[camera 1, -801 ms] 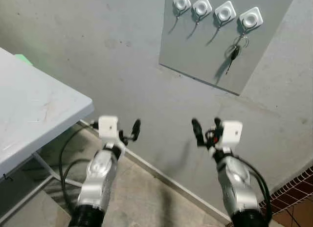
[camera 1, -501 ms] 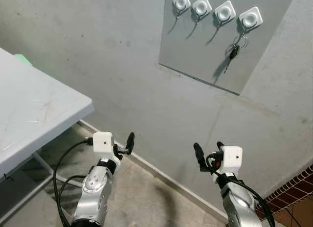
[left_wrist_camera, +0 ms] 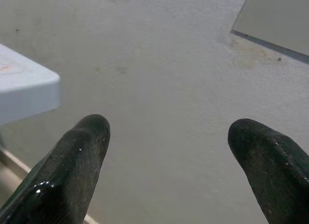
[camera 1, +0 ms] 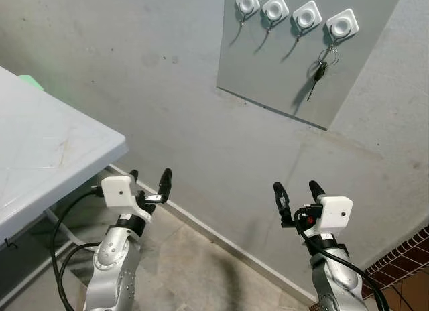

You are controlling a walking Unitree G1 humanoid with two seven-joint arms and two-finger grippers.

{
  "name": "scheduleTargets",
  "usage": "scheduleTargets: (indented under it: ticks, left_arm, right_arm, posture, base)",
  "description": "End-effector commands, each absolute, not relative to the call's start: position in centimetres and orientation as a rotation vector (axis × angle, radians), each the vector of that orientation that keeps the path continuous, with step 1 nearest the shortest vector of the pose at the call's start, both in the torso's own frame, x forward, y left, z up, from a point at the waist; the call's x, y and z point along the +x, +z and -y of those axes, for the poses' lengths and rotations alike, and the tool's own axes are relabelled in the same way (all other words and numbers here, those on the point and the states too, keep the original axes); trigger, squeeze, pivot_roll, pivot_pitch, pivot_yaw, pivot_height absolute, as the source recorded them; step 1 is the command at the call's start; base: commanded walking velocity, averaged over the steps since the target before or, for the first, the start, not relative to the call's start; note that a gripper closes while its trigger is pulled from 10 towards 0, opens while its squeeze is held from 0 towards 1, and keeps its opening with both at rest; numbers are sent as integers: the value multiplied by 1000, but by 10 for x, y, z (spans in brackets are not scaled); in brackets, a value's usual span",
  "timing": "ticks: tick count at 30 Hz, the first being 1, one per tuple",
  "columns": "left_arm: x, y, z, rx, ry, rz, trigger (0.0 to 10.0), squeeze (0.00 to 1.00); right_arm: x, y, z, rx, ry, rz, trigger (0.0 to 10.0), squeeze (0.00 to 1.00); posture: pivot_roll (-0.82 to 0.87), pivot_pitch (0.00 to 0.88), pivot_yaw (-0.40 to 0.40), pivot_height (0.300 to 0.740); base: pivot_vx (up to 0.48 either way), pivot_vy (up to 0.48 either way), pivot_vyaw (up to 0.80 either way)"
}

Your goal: Hang keys on a hook

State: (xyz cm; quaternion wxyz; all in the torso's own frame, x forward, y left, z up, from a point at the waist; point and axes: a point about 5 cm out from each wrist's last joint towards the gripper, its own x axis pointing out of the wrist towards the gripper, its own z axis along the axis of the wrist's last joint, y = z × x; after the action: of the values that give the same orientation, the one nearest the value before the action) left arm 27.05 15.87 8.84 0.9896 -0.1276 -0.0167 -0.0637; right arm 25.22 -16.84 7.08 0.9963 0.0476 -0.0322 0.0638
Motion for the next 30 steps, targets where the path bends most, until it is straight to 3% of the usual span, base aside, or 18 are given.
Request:
scheduleTargets:
  ticks: [1,8,13,26,30]
  left_arm:
    - [270,90,-160,-260,-135,34,10000,0]
    - [270,90,-160,-260,-135,34,10000,0]
    - [292,104,-162,-213,-149,65,10000,0]
    - [298,108,-158,-229,-165,67,10000,0]
    - [299,107,-159,-231,-161,65,10000,0]
  right_arm:
    - [252,72,168,70,136,54,10000,0]
    - [252,72,168,70,136,54,10000,0]
    - [265,74,164,7,173,43,10000,0]
    - [271,78,160,-8,196,38,10000,0]
    - [271,78,159,-9,201,36,10000,0]
  posture:
    - [3,0,-35,702]
    - [3,0,-35,702]
    - [7,0,-39,702]
    - [10,0,-42,702]
    - [13,0,-44,702]
  base:
    - [0,0,0]
    - [0,0,0]
    - [0,0,800]
    - [0,0,800]
    - [-66,305,800]
